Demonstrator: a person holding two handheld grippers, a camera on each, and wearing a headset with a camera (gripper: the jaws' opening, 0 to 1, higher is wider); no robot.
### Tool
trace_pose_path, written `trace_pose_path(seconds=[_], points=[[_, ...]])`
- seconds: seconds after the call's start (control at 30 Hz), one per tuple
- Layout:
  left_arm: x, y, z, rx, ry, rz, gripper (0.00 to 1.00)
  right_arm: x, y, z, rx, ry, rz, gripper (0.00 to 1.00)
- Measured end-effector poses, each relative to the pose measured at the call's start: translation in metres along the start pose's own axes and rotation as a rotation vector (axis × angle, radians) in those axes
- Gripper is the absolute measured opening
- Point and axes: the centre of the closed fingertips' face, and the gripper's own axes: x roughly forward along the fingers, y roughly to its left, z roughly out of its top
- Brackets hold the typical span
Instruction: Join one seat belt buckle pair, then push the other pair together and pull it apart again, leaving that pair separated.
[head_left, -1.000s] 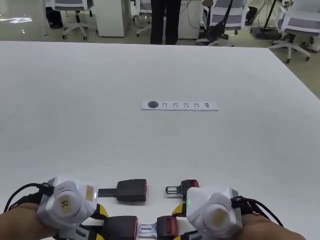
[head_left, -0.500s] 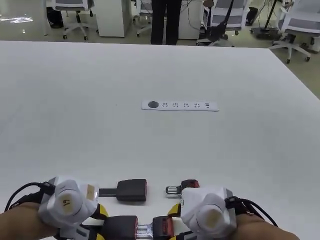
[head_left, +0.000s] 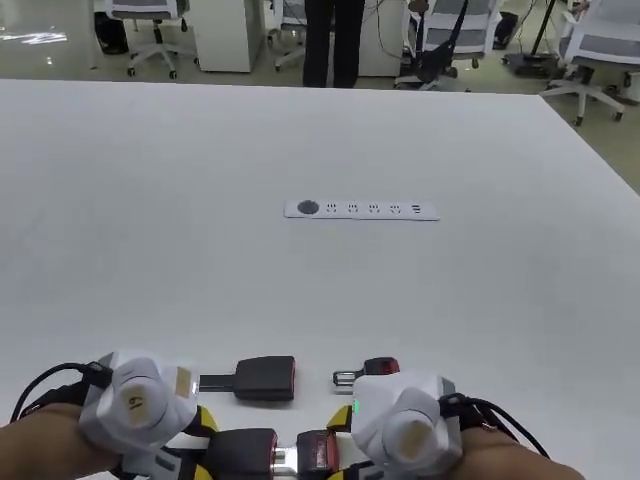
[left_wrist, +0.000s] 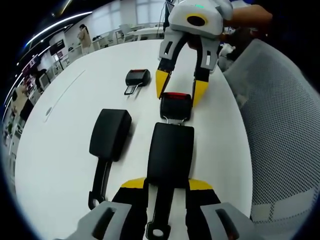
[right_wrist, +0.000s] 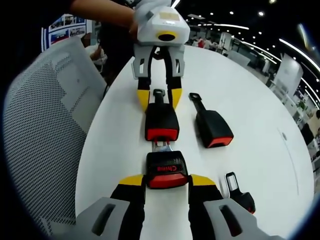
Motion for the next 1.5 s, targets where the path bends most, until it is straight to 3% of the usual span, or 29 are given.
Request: trace_pose_path(seconds=[1.03,1.13,1.5], points=[[0.003,0.001,-0.002,-0.005,0.011,0.003,0.28,0.009,0.001,0.005,0.065,0.009,0.001,0.26],[0.003,0.001,-0.002,-0.002,0.018,0.005,0.28,0.015,0.003,0.012,0.075,0.003,0.003,0.26],[0.004,0.003,-0.003,-0.014,0.043,0.009,0.28,0.012,0.0,0.012,0.083,0.027,-0.007,0.26]])
